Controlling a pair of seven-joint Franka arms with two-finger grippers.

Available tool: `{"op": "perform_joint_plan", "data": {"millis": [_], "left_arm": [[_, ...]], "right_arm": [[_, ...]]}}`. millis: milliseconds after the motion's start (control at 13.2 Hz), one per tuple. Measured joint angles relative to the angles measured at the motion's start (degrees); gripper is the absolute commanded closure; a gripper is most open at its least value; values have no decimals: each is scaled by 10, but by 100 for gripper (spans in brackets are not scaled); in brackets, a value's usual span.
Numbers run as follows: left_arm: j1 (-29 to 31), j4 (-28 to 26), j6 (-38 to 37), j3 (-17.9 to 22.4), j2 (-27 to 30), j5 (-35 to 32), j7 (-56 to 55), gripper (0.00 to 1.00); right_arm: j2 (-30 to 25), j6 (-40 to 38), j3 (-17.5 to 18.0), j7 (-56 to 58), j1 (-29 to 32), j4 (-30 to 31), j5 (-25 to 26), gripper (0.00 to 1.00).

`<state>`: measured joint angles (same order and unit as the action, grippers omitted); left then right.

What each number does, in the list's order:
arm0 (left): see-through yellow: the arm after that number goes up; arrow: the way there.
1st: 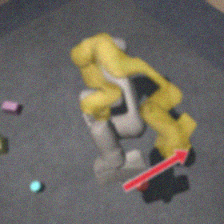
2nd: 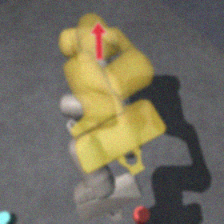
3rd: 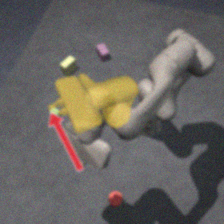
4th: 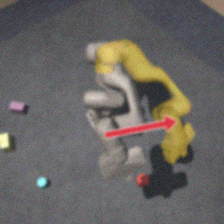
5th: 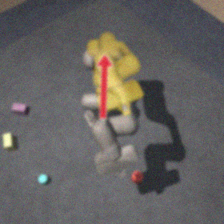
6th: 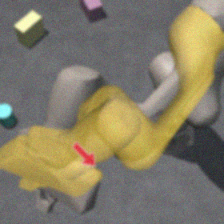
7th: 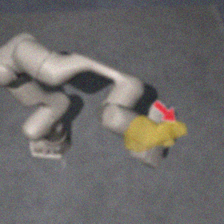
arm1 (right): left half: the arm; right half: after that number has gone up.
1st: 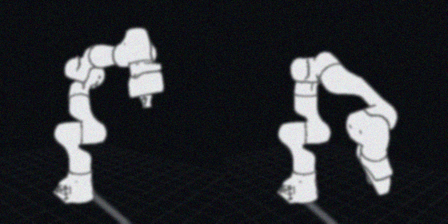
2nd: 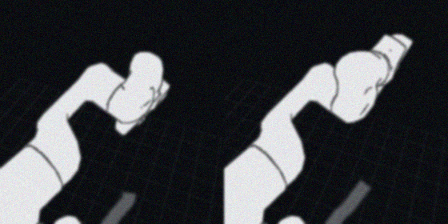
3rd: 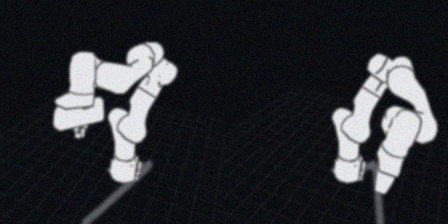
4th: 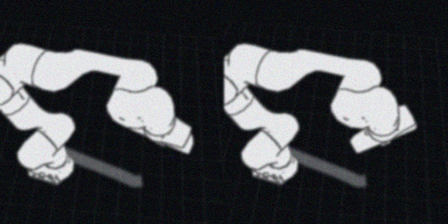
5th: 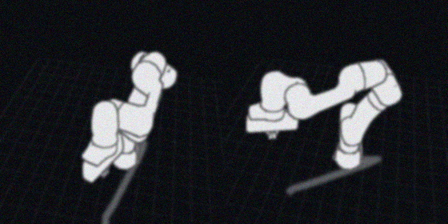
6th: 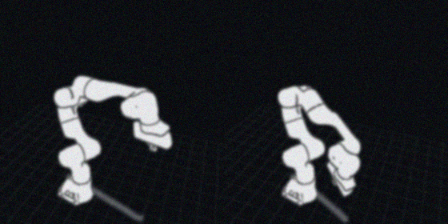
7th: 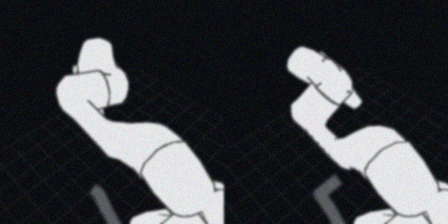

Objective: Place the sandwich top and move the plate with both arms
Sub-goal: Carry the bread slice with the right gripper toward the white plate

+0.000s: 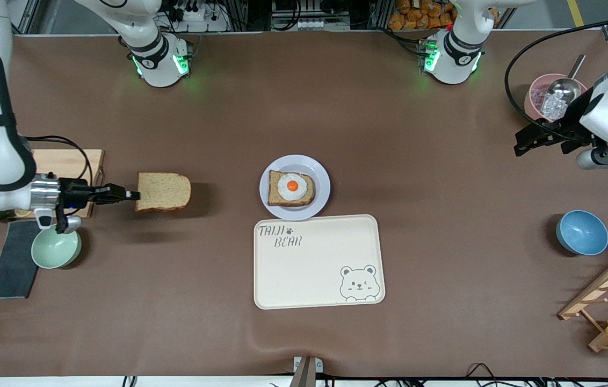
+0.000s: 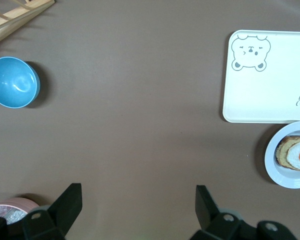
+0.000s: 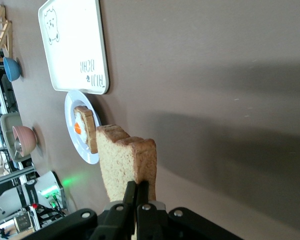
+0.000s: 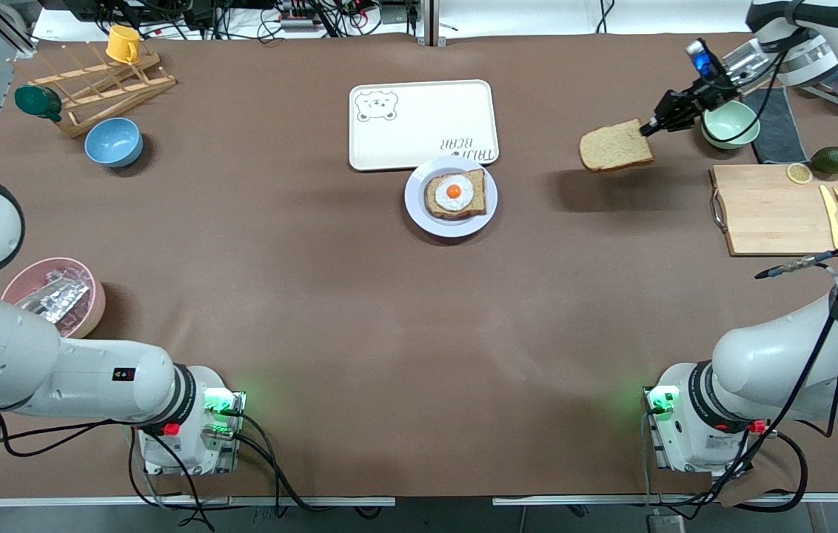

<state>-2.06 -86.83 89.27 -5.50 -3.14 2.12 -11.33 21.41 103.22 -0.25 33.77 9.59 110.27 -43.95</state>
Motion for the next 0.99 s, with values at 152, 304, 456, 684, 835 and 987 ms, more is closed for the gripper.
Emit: {"op": "perform_joint_plan", "data": {"millis": [152,304,456,684,835,987], "left_arm": [[0,0,0,0,0,0,0,0],[0,1,0,0,0,0,0,0],[0,1,-1,0,0,0,0,0],[0,3,-2,0,0,0,0,0],[-1,3,-3,-1,0,0,0,0],[0,3,-4,0,0,0,0,0]], "right_arm": [[-17,29,0,-18,-24,25,-26,100],[-39,75,0,-19,-58,67,-77,100],[-60,136,1,-33,-109,109,-114,100],[-75,190,1,-50,-165,143,-162,100],[-77,214,1,-50,-189,157,-192,100],[-78,241,1,-50,-214,167,-222,100]]}}
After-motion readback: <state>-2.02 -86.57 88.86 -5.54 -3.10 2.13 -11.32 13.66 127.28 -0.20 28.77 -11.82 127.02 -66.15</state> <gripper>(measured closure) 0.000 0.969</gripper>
